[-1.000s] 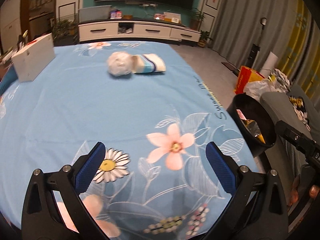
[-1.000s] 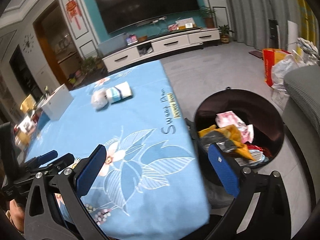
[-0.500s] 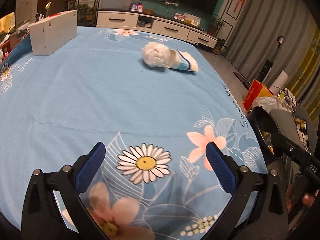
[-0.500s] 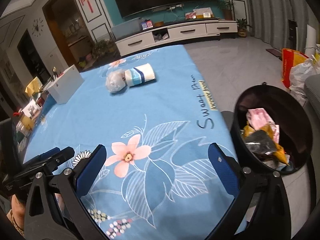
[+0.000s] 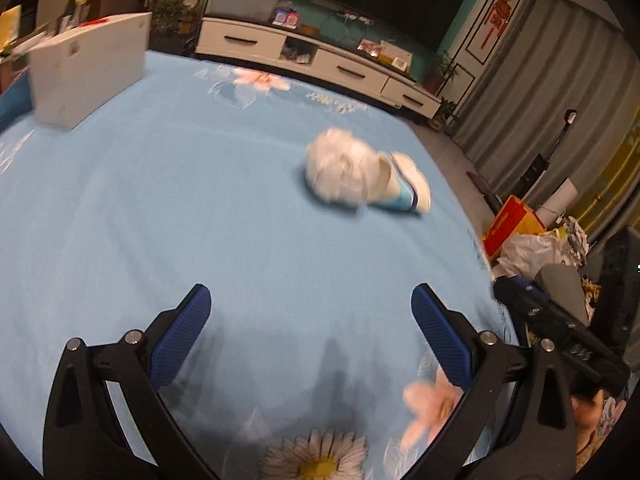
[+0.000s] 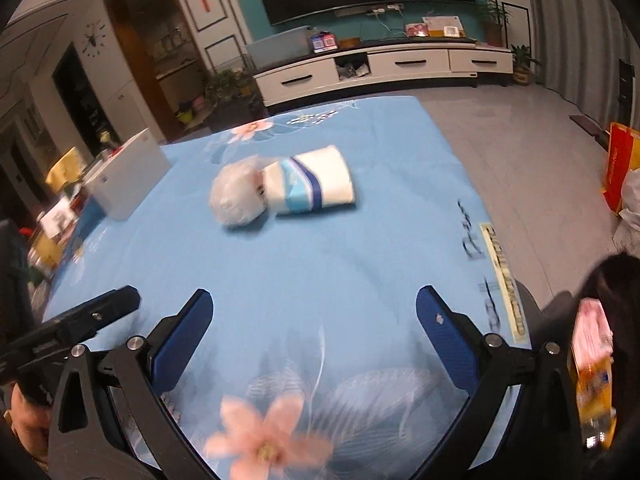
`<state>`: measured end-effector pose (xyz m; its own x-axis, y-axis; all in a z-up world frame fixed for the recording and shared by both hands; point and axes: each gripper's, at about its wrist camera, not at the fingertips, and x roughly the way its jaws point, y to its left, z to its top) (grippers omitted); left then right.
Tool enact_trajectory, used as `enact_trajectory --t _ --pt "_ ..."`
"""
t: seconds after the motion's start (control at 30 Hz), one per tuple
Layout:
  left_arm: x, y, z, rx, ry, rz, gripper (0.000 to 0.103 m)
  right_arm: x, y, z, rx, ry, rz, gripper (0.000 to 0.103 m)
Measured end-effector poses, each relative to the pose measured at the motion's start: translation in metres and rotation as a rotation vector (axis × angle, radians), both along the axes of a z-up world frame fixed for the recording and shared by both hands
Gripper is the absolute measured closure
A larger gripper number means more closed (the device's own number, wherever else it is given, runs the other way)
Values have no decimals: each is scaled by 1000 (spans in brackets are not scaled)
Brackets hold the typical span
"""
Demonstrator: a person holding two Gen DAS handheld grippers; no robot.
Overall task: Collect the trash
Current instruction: 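Grasp the white plastic bag with the left tool while the right tool grasps the paper cup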
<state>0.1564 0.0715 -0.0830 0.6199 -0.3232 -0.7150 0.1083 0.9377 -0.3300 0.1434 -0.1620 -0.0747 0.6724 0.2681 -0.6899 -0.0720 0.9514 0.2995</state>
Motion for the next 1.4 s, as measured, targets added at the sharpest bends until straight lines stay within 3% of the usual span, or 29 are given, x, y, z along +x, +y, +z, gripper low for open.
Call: enact_trajectory --t 0.23,0.33,0.43,0.53,0.57,0.6,0.73,0.97,1.17,1.2,1.23,1.4 --pt "79 -32 -3 23 -41 -63 3 63 -7 -4 82 4 4 3" --pt "108 -38 -15 14 -5 -65 3 77 -12 -6 111 14 2 3" --pt "124 -44 -22 -5 1 -78 3 88 -17 -10 138 21 1 3" --pt "135 -54 -25 30 -4 -103 7 100 -20 -14 175 38 2 3" --pt "138 -56 -28 36 2 -104 21 104 -21 -15 179 45 2 3" --pt "141 -56 -29 36 8 -105 45 105 -20 -16 185 48 4 3" --pt "139 -46 -32 1 6 -109 65 116 -11 -19 174 68 36 3" --pt "104 -16 -20 1 -33 -63 66 129 21 -21 9 70 100 3" --pt "93 -7 -20 20 -33 -52 65 136 29 -33 -37 98 101 4" --pt "92 -7 -21 22 -29 -51 65 135 29 -33 -40 94 102 8" --pt "93 -5 -21 21 -28 -52 65 132 29 -34 -48 98 107 20" --pt "84 -7 -18 16 -33 -63 65 113 25 -29 -50 81 97 20"
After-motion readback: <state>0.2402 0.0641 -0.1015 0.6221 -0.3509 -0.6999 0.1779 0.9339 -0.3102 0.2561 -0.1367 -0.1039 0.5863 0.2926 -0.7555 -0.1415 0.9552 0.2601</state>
